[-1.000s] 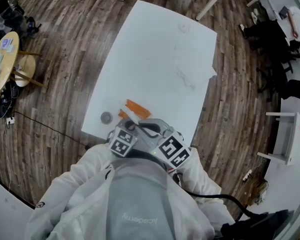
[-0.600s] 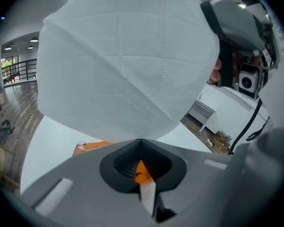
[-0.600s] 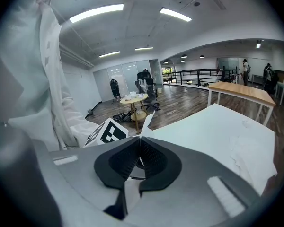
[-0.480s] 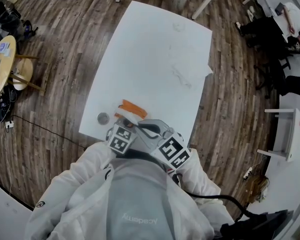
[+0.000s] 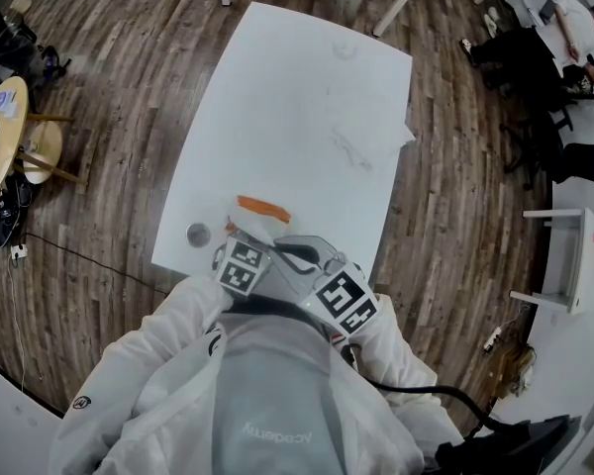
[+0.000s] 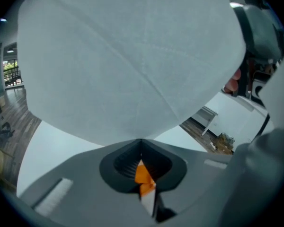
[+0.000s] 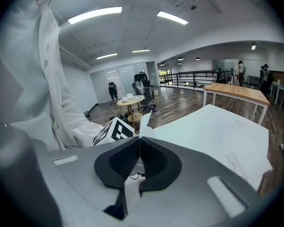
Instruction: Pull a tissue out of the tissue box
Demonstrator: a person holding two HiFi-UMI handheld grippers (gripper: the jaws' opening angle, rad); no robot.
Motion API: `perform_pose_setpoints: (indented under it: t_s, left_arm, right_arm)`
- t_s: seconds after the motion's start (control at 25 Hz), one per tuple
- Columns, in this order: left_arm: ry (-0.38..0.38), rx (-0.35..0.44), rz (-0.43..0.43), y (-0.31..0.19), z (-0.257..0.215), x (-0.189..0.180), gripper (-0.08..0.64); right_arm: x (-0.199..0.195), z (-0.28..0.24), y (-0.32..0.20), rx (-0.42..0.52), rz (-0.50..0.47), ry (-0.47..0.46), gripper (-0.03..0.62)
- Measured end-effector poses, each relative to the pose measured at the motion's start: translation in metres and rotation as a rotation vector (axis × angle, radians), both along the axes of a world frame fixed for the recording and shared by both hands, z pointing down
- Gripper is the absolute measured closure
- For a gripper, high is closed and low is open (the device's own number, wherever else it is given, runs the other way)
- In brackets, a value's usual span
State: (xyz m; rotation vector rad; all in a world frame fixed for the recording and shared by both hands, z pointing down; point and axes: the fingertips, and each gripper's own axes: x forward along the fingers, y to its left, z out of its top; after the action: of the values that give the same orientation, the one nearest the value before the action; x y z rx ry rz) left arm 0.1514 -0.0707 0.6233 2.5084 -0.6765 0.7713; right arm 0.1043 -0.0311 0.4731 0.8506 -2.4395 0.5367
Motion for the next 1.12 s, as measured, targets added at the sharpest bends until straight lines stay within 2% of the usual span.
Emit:
perform_pose_setpoints:
  t_s: [0.28, 1.12]
  left_arm:
    - [0.001, 0.02, -0.004, -0.005, -0.003, 0.005, 0.56]
    - [-0.033, 0.054, 0.01, 0.024, -0.019, -0.003, 0.56]
  right_arm:
    - [0.009, -0.001, 0.0, 0.015, 0.024, -0.008, 0.588]
    - [0.034, -0.009, 0.004, 0.078, 0.105, -0.06, 0.589]
